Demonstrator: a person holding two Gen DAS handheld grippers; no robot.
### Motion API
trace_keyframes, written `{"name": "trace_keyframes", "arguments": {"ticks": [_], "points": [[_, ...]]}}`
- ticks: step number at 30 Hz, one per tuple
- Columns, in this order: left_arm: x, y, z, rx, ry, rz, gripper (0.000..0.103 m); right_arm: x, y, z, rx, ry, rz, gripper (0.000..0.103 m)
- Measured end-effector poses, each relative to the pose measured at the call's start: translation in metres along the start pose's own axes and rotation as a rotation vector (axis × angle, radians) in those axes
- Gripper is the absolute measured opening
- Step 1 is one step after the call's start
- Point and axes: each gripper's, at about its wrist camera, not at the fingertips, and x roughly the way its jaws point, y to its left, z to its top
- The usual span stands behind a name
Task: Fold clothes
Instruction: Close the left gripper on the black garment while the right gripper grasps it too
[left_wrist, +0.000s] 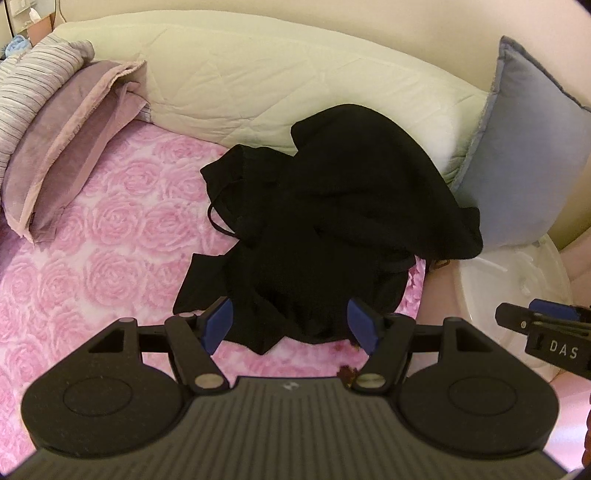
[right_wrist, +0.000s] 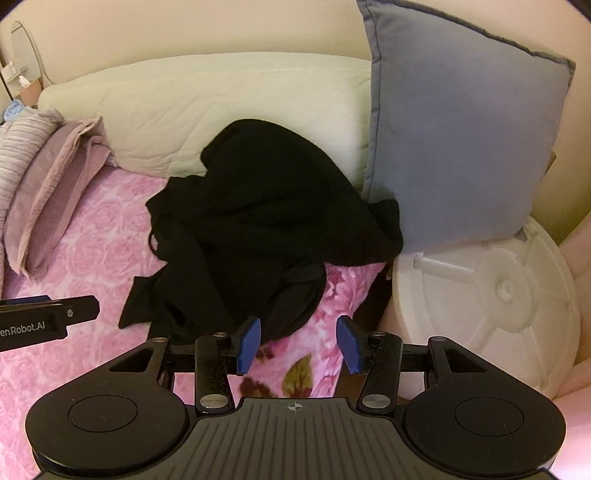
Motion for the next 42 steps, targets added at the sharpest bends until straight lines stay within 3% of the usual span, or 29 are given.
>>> {"name": "trace_keyframes", "arguments": {"ticks": [13,30,39,42], "points": [[0.061,-0.006,0.034,0.002,0.051,-0.009,0.065,0.051,-0.013,0.04,-0.002,0.032,-0.017,0.05],[0.174,0.014,0.045,-0.138,0.117,-0.071,0.065,0.154,-0.052,0.066,-0.024,0.003,-0.091,0.05],[0.239,0.005,0.051,-0.132,0.164,-0.031,0.066,0.203,-0.072,0.088,-0.006,-0.043,-0.16,0.05],[0.251,0.007,0.049,-0.136,0.142,-0.025,0.065,0.221,-0.075,0.089,-0.023,-0.037,-0.161,0.05]]}}
